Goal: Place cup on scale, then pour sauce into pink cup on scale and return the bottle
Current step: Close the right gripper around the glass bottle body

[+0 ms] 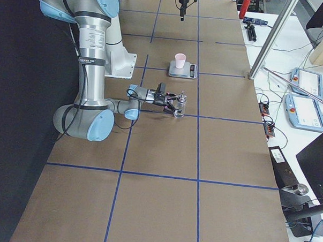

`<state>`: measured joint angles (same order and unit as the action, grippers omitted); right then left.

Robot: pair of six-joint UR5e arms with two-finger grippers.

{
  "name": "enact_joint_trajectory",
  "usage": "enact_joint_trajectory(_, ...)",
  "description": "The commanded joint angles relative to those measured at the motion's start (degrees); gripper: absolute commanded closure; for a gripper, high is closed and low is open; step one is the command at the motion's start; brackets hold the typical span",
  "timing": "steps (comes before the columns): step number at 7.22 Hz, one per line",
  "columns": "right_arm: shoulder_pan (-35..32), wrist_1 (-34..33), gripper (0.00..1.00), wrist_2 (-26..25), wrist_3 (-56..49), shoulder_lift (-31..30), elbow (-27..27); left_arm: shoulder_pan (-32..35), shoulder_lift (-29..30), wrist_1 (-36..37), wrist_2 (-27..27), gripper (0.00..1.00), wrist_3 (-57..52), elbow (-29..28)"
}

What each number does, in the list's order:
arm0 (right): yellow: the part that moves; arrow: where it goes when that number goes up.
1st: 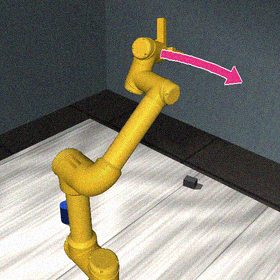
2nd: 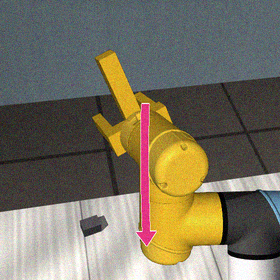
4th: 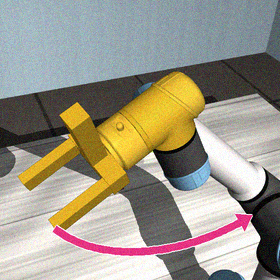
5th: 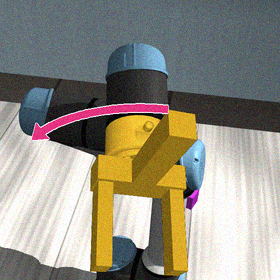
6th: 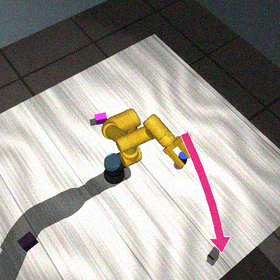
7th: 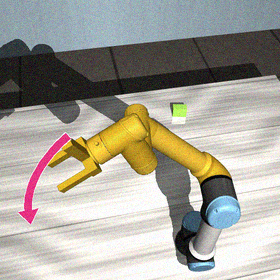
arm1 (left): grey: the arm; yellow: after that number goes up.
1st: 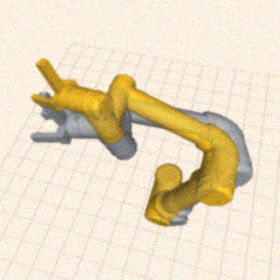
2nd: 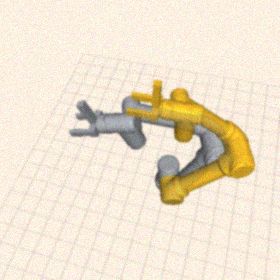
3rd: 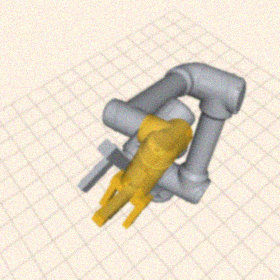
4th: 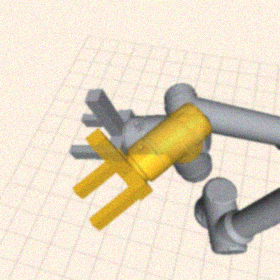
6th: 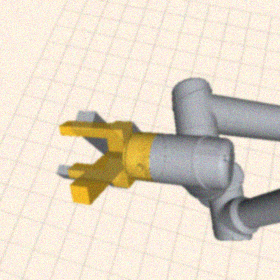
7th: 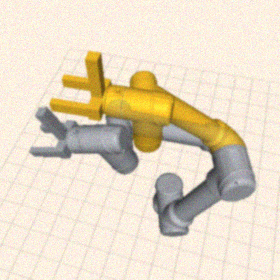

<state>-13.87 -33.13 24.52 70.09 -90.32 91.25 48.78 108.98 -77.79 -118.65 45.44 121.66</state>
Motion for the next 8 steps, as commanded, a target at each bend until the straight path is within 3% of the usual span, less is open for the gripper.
enact_joint_trajectory(1,-0.63,0.0,0.0,0.97,-0.13,0.05,-0.45,0.0,0.01,0.01,0.0,0.0,0.0,0.07)
enact_joint_trajectory(6,-0.63,0.0,0.0,0.97,-0.04,0.84,-0.54,0.0,0.1,0.1,-0.53,0.0,1.5,0.6)
enact_joint_trajectory(8,-0.63,0.09,0.15,0.88,0.22,0.84,-0.54,0.09,0.09,0.1,-0.53,0.0,1.41,0.6)
